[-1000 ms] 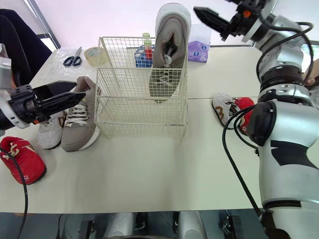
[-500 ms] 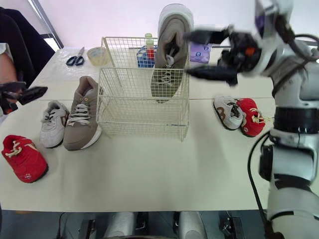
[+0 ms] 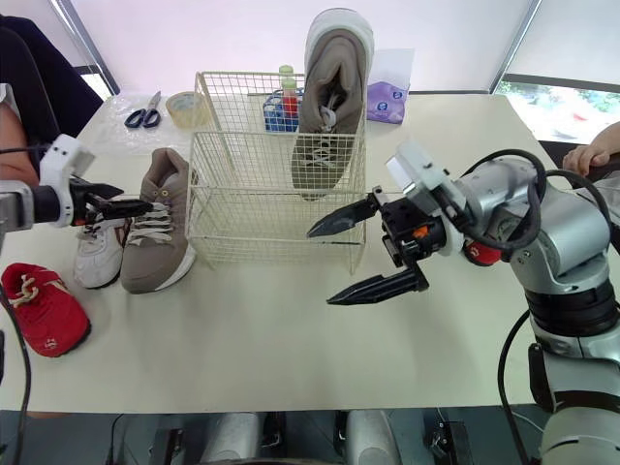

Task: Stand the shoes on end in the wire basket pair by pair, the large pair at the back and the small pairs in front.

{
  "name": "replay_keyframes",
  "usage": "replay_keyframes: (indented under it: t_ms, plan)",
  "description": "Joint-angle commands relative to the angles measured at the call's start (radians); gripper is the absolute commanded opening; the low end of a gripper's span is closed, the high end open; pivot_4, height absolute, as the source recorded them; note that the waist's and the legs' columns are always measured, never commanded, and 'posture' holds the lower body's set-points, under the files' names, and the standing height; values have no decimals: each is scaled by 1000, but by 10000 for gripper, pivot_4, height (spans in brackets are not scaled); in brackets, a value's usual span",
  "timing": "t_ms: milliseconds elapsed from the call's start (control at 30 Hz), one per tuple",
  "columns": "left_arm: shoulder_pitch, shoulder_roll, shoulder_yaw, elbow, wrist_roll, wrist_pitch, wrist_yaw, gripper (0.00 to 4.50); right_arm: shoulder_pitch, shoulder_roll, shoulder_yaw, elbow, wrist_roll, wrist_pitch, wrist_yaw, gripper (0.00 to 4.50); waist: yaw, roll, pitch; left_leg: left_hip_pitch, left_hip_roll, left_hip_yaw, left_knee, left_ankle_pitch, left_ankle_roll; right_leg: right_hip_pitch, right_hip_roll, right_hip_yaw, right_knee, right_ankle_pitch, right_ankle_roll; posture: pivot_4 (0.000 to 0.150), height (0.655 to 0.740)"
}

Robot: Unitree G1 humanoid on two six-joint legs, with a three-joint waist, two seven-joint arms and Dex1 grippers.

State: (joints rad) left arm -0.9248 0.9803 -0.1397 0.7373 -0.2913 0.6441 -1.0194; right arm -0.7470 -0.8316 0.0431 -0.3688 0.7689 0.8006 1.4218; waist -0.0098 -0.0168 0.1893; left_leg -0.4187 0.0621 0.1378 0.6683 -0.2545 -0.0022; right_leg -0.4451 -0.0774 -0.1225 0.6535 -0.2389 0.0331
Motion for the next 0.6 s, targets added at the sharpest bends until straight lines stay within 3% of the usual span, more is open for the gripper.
replay_keyframes:
  t_ms: [33, 333, 433, 600]
  plan:
    - [-99, -39, -13, 129, 87, -40, -18, 44345, -7, -11, -24, -40, 13, 0, -45, 45000, 0, 0, 0, 0, 0, 0, 0, -1, 1, 0, 0, 0, 0, 0, 0, 1500, 7357]
    - [-141, -148, 0, 289, 194, -110, 0, 44345, 12, -43, 4, -66, -172, -1, -288, 45000, 2, -1, 0, 0, 0, -1, 1, -1, 3, 0, -2, 0, 1, 0, 0, 1500, 7357]
    - [-133, -166, 27, 290, 197, -109, 18, 35576, 10, -40, -7, -85, -173, 3, -328, 45000, 4, -1, -1, 0, 0, -1, 1, -1, 3, 1, -2, 0, 1, 0, 0, 1500, 7357]
    - [-128, -190, 96, 294, 176, -87, 72, 12056, 3, -40, -11, -96, -165, 18, -368, 45000, 9, -1, -1, 1, 0, -3, 2, -1, 3, 1, -2, 0, 2, 0, 0, 1500, 7357]
